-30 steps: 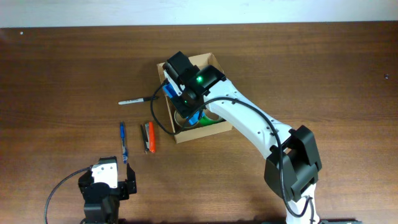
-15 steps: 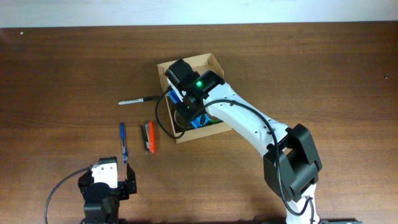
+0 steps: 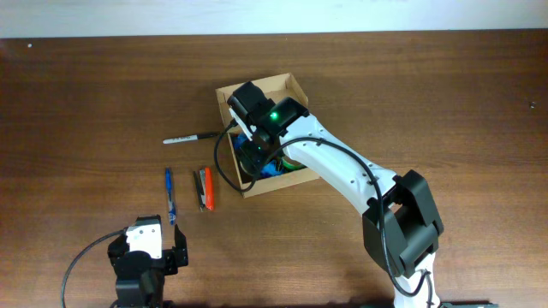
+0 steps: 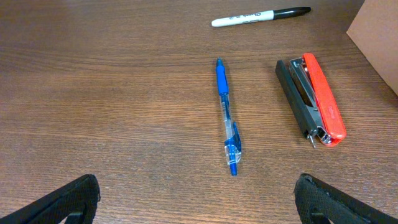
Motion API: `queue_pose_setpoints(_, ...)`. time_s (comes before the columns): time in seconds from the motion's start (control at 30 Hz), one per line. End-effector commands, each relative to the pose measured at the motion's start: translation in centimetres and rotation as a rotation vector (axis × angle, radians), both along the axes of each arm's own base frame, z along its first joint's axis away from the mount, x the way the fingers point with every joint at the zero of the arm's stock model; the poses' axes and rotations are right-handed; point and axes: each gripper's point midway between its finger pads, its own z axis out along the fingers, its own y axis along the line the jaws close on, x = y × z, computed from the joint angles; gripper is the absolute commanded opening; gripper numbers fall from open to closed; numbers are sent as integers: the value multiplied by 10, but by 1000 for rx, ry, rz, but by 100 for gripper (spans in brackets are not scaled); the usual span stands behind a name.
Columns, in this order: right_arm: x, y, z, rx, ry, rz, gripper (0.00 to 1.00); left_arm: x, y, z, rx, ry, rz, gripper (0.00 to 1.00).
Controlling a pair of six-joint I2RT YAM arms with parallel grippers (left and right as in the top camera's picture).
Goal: Pack container
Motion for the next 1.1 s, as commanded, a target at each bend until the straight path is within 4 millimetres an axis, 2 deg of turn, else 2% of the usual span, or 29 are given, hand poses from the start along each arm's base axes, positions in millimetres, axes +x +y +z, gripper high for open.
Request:
queue_pose_setpoints(0.0, 3, -4, 14, 10, -32, -6, 85, -1, 2, -3, 22, 8, 0, 99)
queue_pose_setpoints(0.13, 4, -2, 16, 16, -39, -6, 84, -1, 2, -3, 22, 8, 0, 100)
queue_pose_setpoints(0.2, 8, 1, 27, 37, -63, -6, 84, -1, 2, -3, 22, 8, 0, 99)
queue_pose_setpoints(0.3, 12, 5, 64, 88, -130, 7, 88, -1, 2, -3, 22, 8, 0, 100)
queue_pose_setpoints(0.37, 0, 5, 86, 126, -129, 62, 96, -1, 2, -3, 22, 8, 0, 100)
queue_pose_setpoints(0.4, -12, 2, 104, 153, -128, 89, 99, -1, 2, -3, 22, 8, 0, 99)
queue_pose_setpoints(0.53, -25, -11, 143, 184, -184, 102, 99, -1, 2, -3, 22, 8, 0, 100)
queue_pose_setpoints(0.7, -39, -45, 167, 102, -235, 58, 99, -1, 2, -3, 22, 8, 0, 100)
queue_pose_setpoints(0.83, -50, -73, 199, 86, -336, 16, 99, -1, 2, -3, 22, 8, 0, 100)
queue_pose_setpoints(0.9, -63, -98, 216, 107, -397, -31, 99, -1, 2, -3, 22, 8, 0, 99)
queue_pose_setpoints(0.97, -77, -121, 222, 143, -443, -71, 99, -1, 2, -3, 22, 8, 0, 100)
queue_pose_setpoints(1.07, -99, -144, 229, 218, -542, -95, 99, -1, 2, -3, 22, 8, 0, 100)
